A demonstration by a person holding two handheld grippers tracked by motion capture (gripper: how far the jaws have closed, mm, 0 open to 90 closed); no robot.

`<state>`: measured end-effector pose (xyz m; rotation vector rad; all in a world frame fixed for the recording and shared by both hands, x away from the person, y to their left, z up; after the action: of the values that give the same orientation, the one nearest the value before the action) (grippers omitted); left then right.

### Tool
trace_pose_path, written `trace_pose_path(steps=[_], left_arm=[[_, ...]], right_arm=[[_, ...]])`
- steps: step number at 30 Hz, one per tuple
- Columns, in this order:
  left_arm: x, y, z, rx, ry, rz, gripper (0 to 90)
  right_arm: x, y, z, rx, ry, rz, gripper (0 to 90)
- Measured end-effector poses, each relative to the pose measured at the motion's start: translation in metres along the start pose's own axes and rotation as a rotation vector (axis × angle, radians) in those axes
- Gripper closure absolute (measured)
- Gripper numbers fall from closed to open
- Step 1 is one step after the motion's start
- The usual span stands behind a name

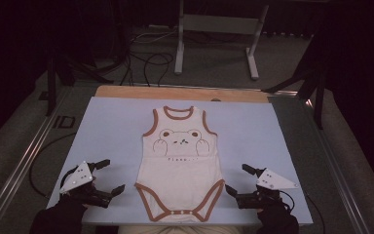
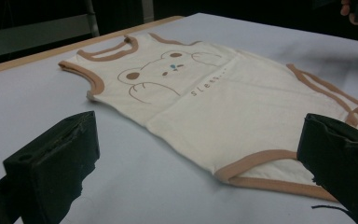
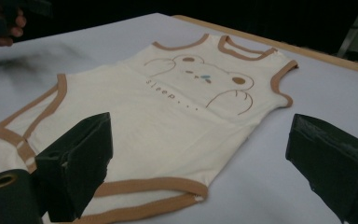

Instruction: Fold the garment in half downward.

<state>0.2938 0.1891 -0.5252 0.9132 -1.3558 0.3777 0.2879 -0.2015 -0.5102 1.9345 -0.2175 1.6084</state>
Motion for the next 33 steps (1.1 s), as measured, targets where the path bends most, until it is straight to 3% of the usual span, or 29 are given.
trace_pose_path(steps=[16,33], left_arm=[[0.026,0.001,-0.007,-0.005,-0.005,0.017,0.1],[0.062,-0.018,-0.014,-0.049,-0.024,0.001,0.0]], right_arm=[[0.031,0.005,0.007,0.002,0.034,0.017,7.3],[0.065,-0.003,0.027,-0.018,0.076,0.023,7.3]])
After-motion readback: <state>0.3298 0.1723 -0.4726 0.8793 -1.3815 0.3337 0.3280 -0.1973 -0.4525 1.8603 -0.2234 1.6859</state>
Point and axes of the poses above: each handheld gripper's, and its own axes: y roughly backward along the jaws, x roughly out of its top, z roughly to its right, the point moved 9 cm from there along -y, roughly forward along the jaws, and after that the axes turned 11 degrees about x, right-handed, at the moved point
